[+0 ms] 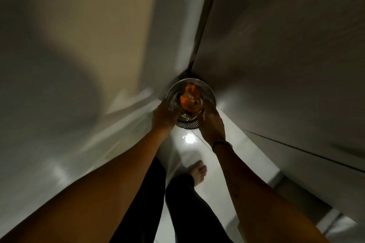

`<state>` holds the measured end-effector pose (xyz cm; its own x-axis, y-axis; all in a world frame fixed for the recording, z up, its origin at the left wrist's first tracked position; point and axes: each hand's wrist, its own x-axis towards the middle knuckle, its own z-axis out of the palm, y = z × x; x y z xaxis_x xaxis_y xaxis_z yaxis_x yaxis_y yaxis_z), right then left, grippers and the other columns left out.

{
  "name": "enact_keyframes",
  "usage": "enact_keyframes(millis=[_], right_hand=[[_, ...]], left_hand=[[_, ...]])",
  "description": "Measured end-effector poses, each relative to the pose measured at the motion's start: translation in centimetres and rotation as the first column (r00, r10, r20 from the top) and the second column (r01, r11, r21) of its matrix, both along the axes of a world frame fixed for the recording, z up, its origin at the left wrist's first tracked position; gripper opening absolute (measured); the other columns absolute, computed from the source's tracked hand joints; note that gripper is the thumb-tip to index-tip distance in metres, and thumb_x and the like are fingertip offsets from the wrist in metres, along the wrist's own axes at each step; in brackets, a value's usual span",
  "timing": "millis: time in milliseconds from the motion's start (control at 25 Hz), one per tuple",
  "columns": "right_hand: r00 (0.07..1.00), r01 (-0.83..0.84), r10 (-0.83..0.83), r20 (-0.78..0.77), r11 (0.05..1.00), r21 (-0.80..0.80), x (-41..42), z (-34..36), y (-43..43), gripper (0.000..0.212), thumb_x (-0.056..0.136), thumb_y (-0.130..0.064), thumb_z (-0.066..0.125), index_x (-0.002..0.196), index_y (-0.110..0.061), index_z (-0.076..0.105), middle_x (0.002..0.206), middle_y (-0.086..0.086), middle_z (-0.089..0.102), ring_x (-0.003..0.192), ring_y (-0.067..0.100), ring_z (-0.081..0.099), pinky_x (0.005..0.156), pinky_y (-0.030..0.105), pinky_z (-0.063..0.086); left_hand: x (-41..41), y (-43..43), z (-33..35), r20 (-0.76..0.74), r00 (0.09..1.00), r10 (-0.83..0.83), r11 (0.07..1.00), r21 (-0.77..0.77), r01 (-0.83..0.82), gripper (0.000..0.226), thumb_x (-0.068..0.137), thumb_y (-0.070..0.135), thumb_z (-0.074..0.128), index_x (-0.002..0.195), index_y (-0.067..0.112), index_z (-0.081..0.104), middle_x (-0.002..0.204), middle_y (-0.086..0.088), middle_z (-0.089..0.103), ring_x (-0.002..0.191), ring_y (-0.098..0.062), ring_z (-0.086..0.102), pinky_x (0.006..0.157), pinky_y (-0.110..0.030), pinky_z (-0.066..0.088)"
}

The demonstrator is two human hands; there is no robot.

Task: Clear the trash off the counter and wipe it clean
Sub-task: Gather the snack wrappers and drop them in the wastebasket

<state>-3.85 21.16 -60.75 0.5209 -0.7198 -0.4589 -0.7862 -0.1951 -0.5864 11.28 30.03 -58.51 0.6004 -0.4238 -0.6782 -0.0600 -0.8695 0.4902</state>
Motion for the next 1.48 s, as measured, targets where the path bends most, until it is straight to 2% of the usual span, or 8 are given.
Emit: enact_keyframes(millis=[120,320,480,720,840,1040,1240,1480], right_hand=[[0.986,-0.164,0.157,-0.051,0.973,-0.164,-1.5,3.6,1.5,0.084,0.097,-0.012,0.065,0.163,-0.03,0.016,0.167,0.01,0.036,0.133,0.041,0.058,0.098,0.053,0.06],[0.987,-0.15,0.128,-0.096,0.95,-0.273,-0.8,16.3,3.2,0.075,0.104,-0.036,0.059,0.165,-0.014,0.021,0.174,0.012,0.018,0.161,0.035,0.015,0.129,0.053,0.026],[0.988,-0.152,0.128,-0.089,0.916,-0.371,-0.8,28.1,2.8,0.075,0.106,-0.061,0.028,0.167,-0.02,0.011,0.176,0.007,-0.003,0.163,0.029,-0.006,0.133,0.045,-0.001],[0.927,0.245,0.013,0.374,0.735,-0.632,-2.4,48.5,1.2,0.048,0.102,-0.028,0.066,0.145,-0.008,0.056,0.148,0.009,0.06,0.139,0.024,0.055,0.117,0.037,0.044],[0.866,0.385,0.042,0.499,0.581,-0.717,-4.0,56.0,-3.2,0.043,0.1,-0.023,0.064,0.138,-0.003,0.06,0.138,0.014,0.065,0.13,0.024,0.06,0.11,0.035,0.048],[0.97,0.235,-0.099,0.221,0.594,-0.769,-4.9,57.9,-17.2,0.06,0.104,-0.028,0.059,0.157,-0.01,0.038,0.162,0.014,0.043,0.151,0.03,0.038,0.123,0.043,0.038],[0.977,-0.124,0.006,-0.214,0.833,-0.54,-3.6,55.3,-30.3,0.077,0.106,-0.038,0.052,0.167,-0.021,0.007,0.175,0.015,0.003,0.163,0.034,0.001,0.132,0.047,0.011],[0.972,-0.108,-0.048,-0.232,0.781,-0.615,-3.7,52.6,-33.6,0.058,0.109,-0.019,0.047,0.164,-0.025,0.027,0.171,0.01,0.027,0.158,0.032,0.028,0.125,0.045,0.032]], left_hand=[[-0.5,2.0,3.7,0.068,0.977,-0.204,0.979,-0.003,0.204,0.046,0.105,0.037,0.059,0.146,0.016,0.054,0.137,-0.015,0.069,0.123,-0.034,0.067,0.102,-0.043,0.054],[-1.2,3.2,16.1,0.33,0.788,-0.52,0.826,-0.042,0.563,0.071,0.104,0.04,0.06,0.164,0.02,0.028,0.17,-0.014,0.033,0.157,-0.035,0.03,0.126,-0.05,0.029],[0.0,1.2,27.0,0.551,0.616,-0.562,0.725,-0.029,0.688,0.077,0.105,0.062,0.029,0.168,0.02,0.014,0.177,-0.013,0.005,0.163,-0.034,0.002,0.131,-0.057,0.015],[-1.1,-1.8,42.6,0.8,0.539,-0.263,0.603,-0.3,0.739,0.072,0.107,0.051,0.043,0.164,0.009,0.028,0.173,-0.022,0.017,0.162,-0.037,0.012,0.127,-0.06,0.023],[-1.3,-7.4,49.2,0.866,0.477,-0.153,0.479,-0.357,0.802,0.078,0.102,0.046,0.06,0.163,0.008,0.029,0.172,-0.024,0.017,0.162,-0.039,0.012,0.127,-0.062,0.023],[-1.0,-22.1,54.3,0.921,0.335,-0.2,0.392,-0.238,0.889,0.081,0.101,0.042,0.058,0.166,0.011,0.021,0.175,-0.018,0.011,0.163,-0.035,0.009,0.131,-0.053,0.02],[1.6,-35.8,52.6,0.86,0.124,-0.495,0.397,0.097,0.913,0.08,0.101,0.037,0.058,0.167,0.014,0.018,0.176,-0.018,0.004,0.163,-0.038,0.002,0.131,-0.054,0.005],[2.5,-40.0,49.7,0.777,0.03,-0.628,0.271,0.183,0.945,0.044,0.109,0.029,0.046,0.15,0.014,0.054,0.161,-0.016,0.045,0.146,-0.038,0.042,0.116,-0.054,0.042]])
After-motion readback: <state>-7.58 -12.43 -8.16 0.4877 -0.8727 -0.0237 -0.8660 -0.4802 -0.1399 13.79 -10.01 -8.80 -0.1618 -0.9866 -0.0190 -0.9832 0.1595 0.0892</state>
